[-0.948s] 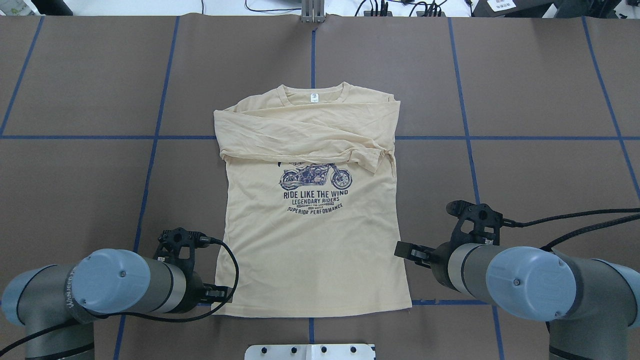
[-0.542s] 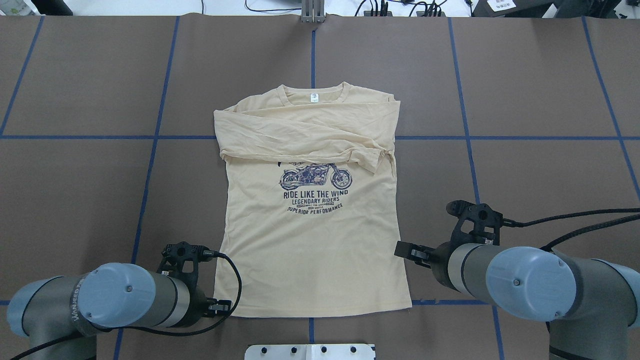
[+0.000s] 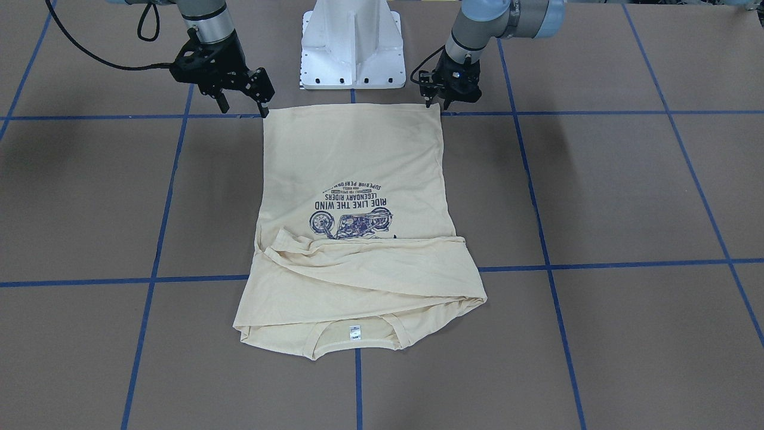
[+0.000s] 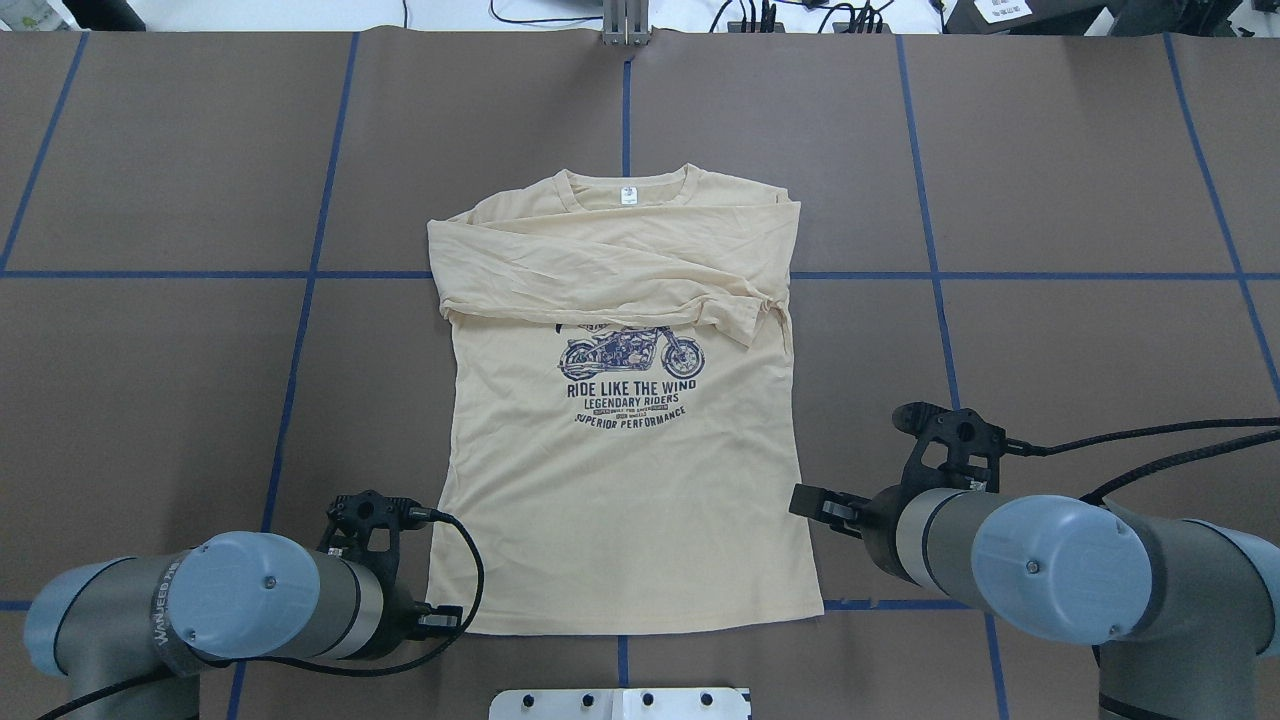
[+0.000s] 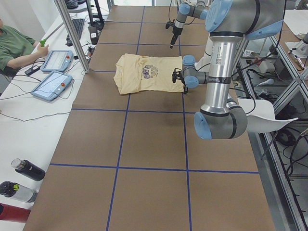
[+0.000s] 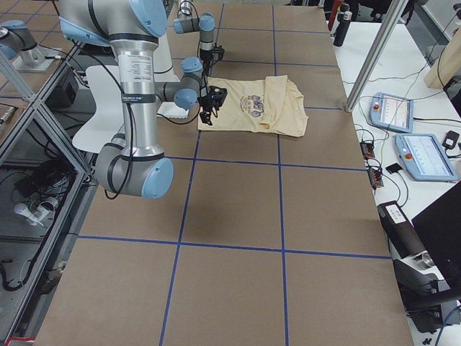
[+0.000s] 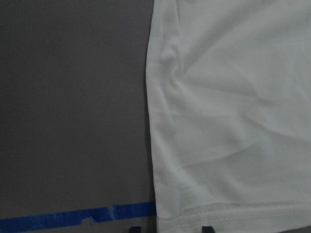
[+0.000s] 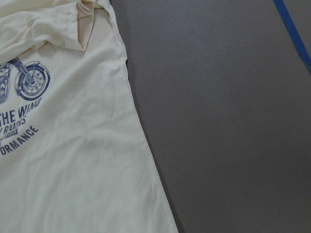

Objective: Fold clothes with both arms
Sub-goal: 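Grasp the hem corners nearest the robot with both grippers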

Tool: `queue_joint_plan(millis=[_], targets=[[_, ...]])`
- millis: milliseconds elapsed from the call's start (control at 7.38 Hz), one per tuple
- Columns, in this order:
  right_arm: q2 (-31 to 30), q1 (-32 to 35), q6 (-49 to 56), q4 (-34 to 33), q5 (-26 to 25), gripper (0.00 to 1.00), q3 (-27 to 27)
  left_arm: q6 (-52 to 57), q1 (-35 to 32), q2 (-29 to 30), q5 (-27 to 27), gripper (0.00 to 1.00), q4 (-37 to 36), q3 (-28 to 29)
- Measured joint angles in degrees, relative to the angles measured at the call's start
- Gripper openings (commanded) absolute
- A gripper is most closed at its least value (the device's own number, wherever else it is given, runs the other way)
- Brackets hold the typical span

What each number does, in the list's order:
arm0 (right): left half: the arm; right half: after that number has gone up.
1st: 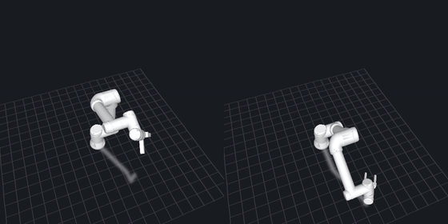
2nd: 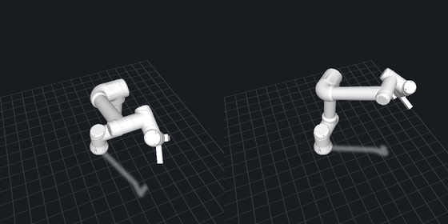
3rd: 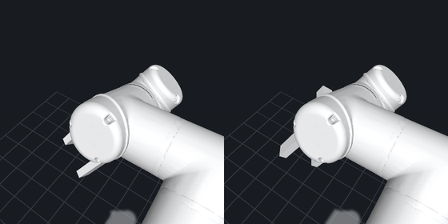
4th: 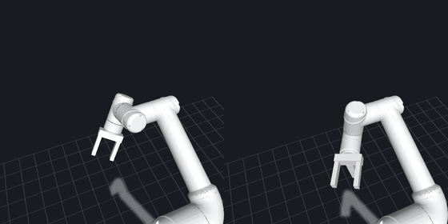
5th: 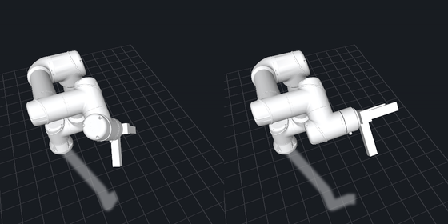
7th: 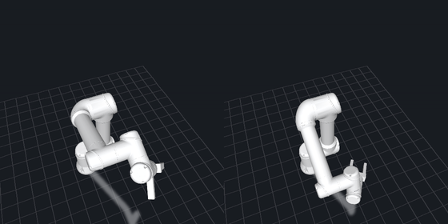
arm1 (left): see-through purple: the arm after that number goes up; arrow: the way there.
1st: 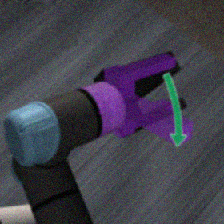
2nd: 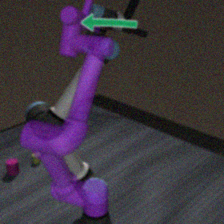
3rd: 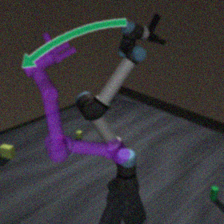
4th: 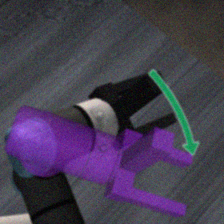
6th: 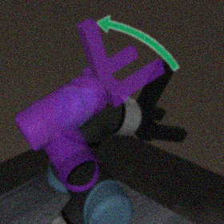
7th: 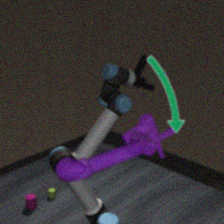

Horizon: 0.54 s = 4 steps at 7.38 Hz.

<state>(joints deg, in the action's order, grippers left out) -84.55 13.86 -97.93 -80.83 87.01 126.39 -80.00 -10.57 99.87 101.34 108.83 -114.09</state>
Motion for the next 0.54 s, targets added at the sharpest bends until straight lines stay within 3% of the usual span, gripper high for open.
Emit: queue_joint_plan(millis=[135, 406, 542], targets=[[-0.06, -0.19, -0.02, -0.02, 0.0, 1.0, -0.05, -0.14, 0.02, 0.13, 0.0, 0.0, 0.01, -0.01], [-0.34, -1.37, -0.33, -0.05, -0.75, 0.98, -0.35, -0.84, 0.02, 0.25, 0.0, 0.0, 0.0, -0.22], [-0.43, -2.86, -1.61, -0.09, -2.3, 0.83, -0.7, -1.04, 0.03, 0.29, 0.0, 0.0, -0.01, -0.46]])
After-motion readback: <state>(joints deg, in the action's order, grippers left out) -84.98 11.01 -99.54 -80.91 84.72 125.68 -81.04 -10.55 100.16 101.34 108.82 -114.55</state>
